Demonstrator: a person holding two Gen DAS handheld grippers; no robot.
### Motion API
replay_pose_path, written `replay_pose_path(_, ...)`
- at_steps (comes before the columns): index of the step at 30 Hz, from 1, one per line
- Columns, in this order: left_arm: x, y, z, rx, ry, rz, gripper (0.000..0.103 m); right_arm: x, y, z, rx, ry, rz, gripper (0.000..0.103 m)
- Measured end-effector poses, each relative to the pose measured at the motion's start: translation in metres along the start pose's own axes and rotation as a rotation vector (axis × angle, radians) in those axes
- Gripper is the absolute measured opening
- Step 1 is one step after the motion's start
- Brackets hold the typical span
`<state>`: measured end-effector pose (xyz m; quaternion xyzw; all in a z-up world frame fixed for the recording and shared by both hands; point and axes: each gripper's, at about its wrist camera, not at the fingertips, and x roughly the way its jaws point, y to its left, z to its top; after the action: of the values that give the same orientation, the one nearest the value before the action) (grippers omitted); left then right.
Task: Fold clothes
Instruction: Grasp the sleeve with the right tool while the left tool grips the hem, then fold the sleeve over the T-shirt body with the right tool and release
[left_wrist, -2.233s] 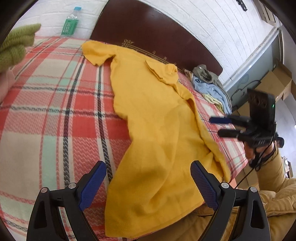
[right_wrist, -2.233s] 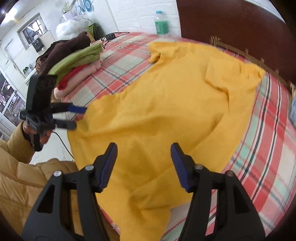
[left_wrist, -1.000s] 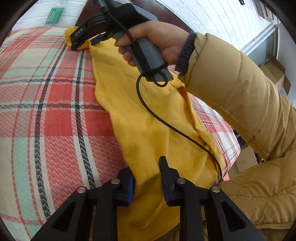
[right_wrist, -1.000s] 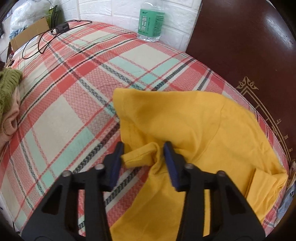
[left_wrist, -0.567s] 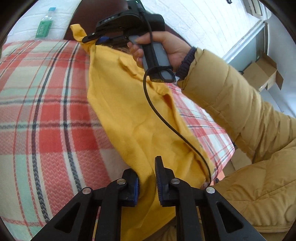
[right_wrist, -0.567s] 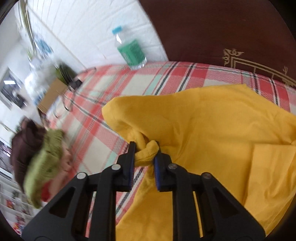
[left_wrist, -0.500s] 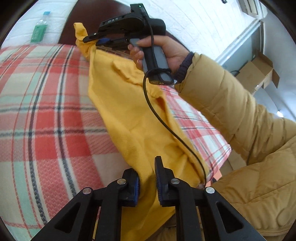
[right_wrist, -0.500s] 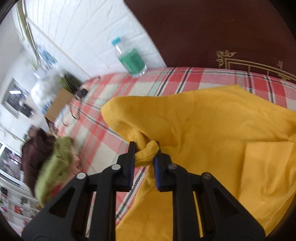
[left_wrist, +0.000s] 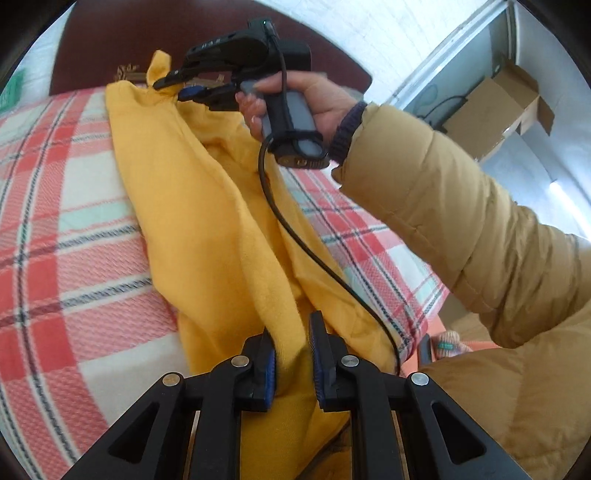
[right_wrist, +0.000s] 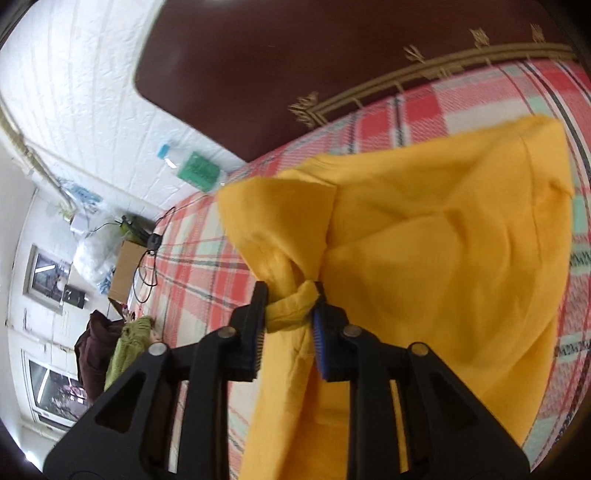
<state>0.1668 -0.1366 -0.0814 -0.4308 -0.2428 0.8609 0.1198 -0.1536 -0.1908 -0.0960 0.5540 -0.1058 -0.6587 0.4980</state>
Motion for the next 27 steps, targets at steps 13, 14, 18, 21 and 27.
replay_pose_path(13, 0.001, -0.015, -0.010, -0.012, 0.044, -0.051, 0.061, -0.059, 0.010, -0.060, -0.222, 0.022, -0.033, 0.050)
replay_pose_path(14, -0.001, -0.015, -0.013, -0.018, 0.044, -0.065, 0.061, -0.064, 0.016, -0.073, -0.266, 0.038, -0.026, 0.050)
replay_pose_path(18, -0.012, -0.013, -0.021, -0.049, 0.042, -0.121, 0.068, -0.080, 0.035, -0.135, -0.413, 0.123, 0.012, 0.050)
replay_pose_path(21, -0.020, -0.016, -0.024, -0.067, 0.036, -0.154, 0.071, -0.088, 0.040, -0.178, -0.484, 0.181, 0.009, 0.050)
replay_pose_path(27, -0.022, -0.032, -0.037, -0.048, 0.030, -0.257, 0.077, -0.093, 0.036, -0.235, -0.472, 0.243, 0.057, 0.060)
